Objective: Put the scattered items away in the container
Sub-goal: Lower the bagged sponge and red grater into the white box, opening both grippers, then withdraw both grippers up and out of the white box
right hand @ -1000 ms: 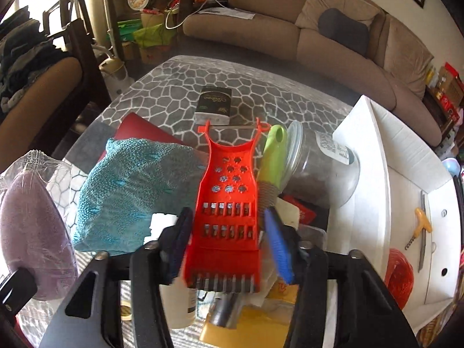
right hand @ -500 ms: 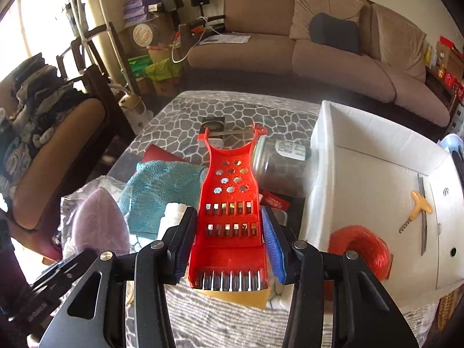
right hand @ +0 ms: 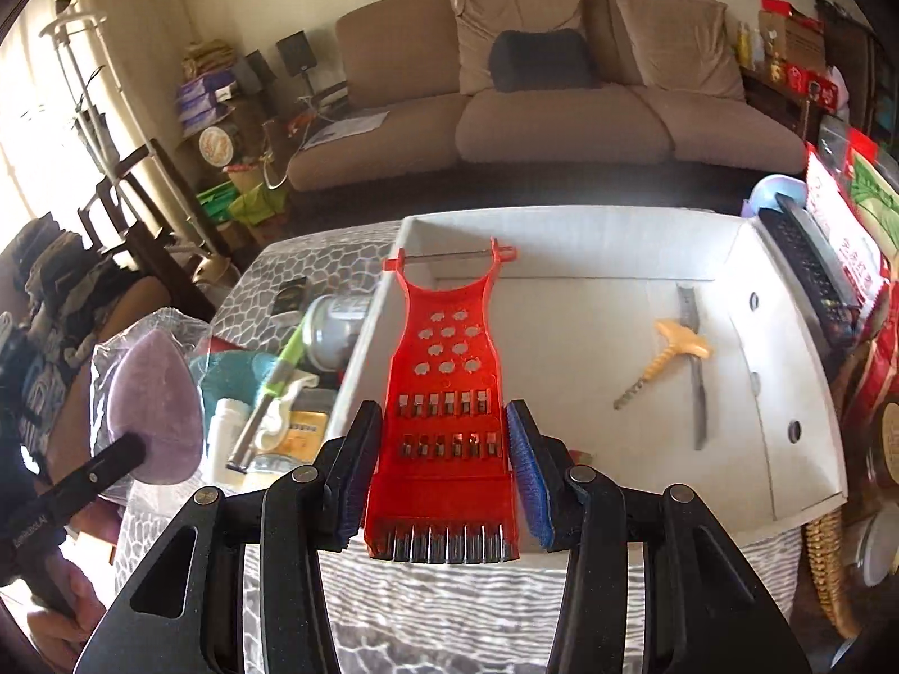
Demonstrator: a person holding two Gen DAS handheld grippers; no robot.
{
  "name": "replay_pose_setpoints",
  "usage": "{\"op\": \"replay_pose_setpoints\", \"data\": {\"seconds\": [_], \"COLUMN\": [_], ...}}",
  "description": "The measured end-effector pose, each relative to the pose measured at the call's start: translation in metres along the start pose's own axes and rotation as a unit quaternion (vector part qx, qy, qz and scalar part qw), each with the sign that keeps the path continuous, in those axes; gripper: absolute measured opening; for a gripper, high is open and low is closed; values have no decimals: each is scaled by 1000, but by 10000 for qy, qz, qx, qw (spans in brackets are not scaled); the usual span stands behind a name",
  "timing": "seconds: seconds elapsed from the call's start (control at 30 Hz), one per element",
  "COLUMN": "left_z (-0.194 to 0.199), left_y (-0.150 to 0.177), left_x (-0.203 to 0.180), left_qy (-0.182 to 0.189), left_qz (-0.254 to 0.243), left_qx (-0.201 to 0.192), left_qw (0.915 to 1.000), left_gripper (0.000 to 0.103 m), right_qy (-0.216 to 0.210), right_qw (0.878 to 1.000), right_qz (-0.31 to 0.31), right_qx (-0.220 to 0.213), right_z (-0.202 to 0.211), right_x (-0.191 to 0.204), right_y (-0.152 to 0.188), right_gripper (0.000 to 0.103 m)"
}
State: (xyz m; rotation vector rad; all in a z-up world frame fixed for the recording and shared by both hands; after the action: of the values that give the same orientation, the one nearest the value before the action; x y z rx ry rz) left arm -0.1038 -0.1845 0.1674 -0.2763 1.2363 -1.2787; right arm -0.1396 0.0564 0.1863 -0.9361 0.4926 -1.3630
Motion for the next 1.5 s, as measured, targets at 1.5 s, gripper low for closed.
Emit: {"op": "replay_pose_setpoints", "data": {"seconds": [1.5], "left_z": [-207], "left_y": [-3], "left_x": [-69], "left_qy": [-1000], "left_qz": [-1531], "left_qx": [927], "left_qw": [9788], "left_gripper": [50], "right_qy": [390], "right_qw": [9859], "right_qz": [-1005], "right_qx": [1281], "right_z": [-140], "right_x": [-148], "right_y": [-6], "right_gripper": [61]}}
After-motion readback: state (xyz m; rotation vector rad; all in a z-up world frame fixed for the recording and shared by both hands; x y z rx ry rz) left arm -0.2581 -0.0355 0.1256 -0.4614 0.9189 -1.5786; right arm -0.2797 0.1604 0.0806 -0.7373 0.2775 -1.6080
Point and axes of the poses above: each gripper's, at about its wrist camera, not at the fingertips, and z roughly against the way its jaws point, x to its left, y to its underside, the point moved 2 cm from there along -z, roughly the way its jaws point, and after that the axes turned 13 degrees about -x, right-handed, at the moved point
